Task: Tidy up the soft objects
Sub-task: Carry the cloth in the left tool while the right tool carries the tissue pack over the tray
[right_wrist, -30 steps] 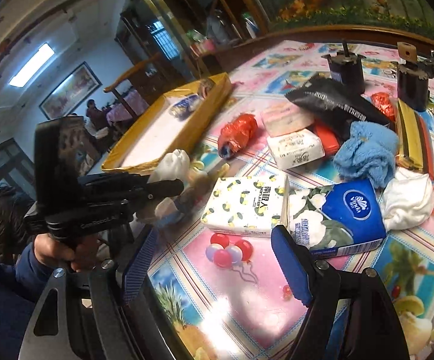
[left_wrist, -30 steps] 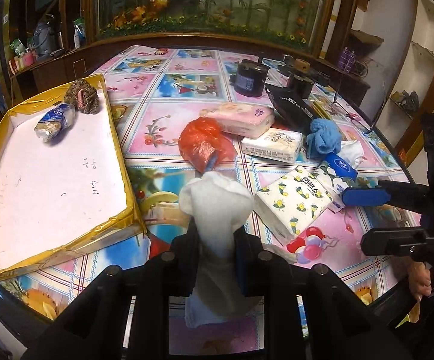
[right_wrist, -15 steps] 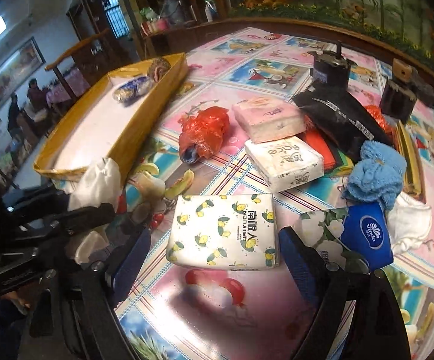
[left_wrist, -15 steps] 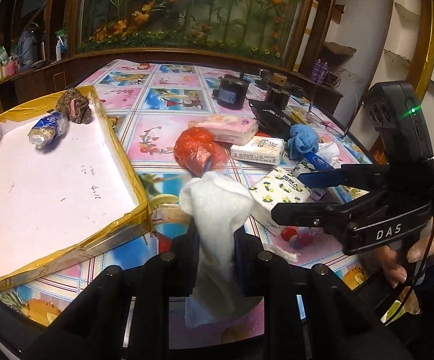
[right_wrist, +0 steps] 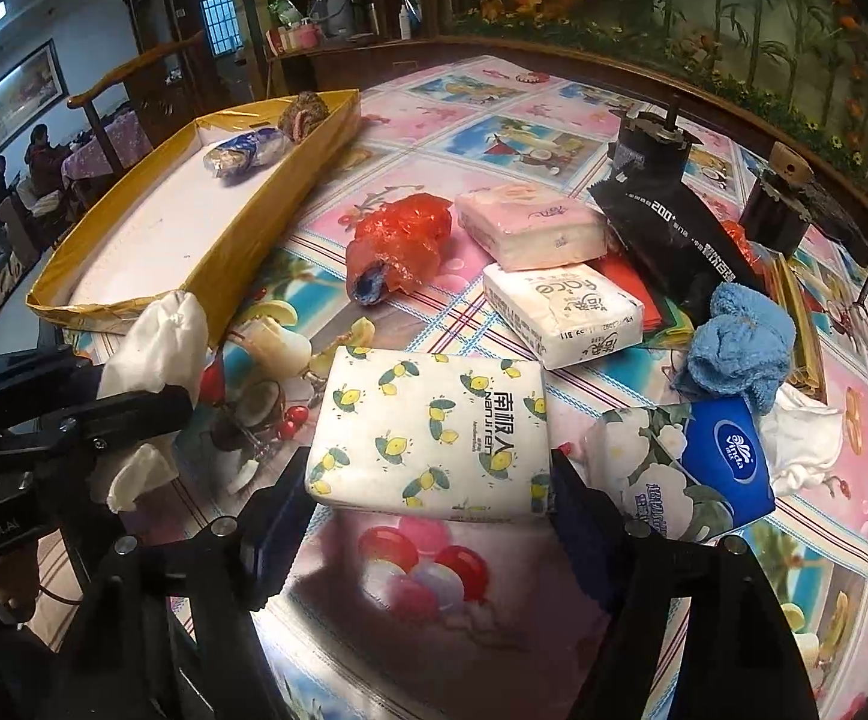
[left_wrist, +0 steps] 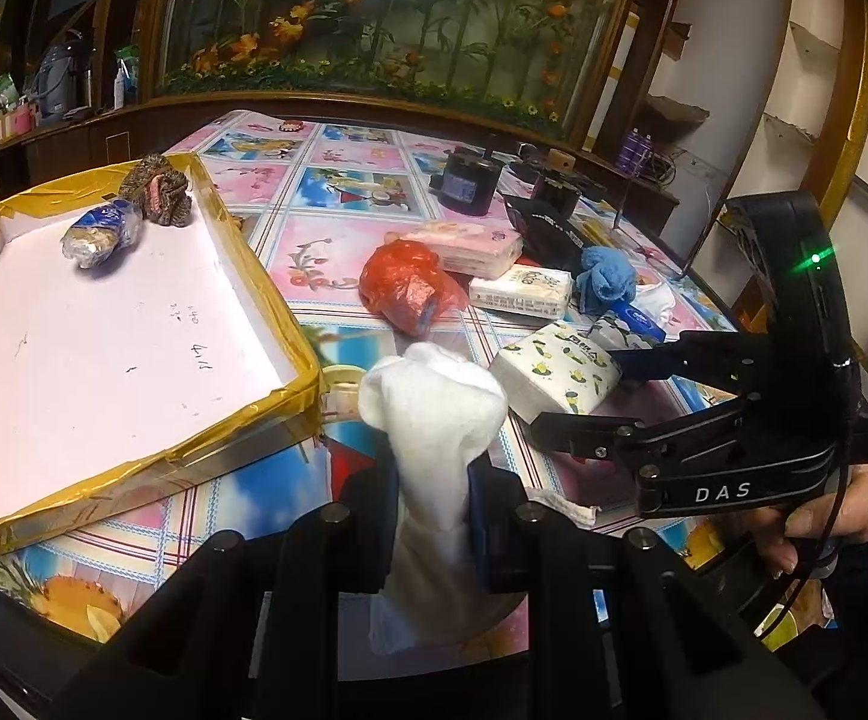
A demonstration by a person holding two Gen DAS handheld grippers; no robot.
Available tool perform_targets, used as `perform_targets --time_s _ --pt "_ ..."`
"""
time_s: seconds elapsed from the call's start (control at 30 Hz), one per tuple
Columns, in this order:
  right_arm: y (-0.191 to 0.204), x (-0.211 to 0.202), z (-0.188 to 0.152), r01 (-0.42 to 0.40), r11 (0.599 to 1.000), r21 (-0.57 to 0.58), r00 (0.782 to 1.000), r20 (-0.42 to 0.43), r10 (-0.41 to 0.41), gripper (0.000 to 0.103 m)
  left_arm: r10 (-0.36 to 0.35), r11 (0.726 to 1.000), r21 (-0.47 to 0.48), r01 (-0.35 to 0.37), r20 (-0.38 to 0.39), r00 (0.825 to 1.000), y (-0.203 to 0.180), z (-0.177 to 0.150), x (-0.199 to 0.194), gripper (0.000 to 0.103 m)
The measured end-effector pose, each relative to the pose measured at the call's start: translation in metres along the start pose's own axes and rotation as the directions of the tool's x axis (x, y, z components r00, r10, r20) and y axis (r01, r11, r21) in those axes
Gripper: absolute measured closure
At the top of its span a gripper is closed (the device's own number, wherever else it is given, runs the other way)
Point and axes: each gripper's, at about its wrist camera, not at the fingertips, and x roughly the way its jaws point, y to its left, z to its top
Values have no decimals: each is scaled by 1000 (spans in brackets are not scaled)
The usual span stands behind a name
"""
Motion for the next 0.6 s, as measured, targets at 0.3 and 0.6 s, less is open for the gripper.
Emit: perform_targets --time_s 0.3,0.6 --pt "-5 -36 -1 -53 998 16 991 121 50 25 8 1000 -9 -8 21 1000 2 13 -6 84" --pt "-14 -39 8 -88 996 33 986 147 82 25 35 999 -18 -34 36 999 9 23 -14 84"
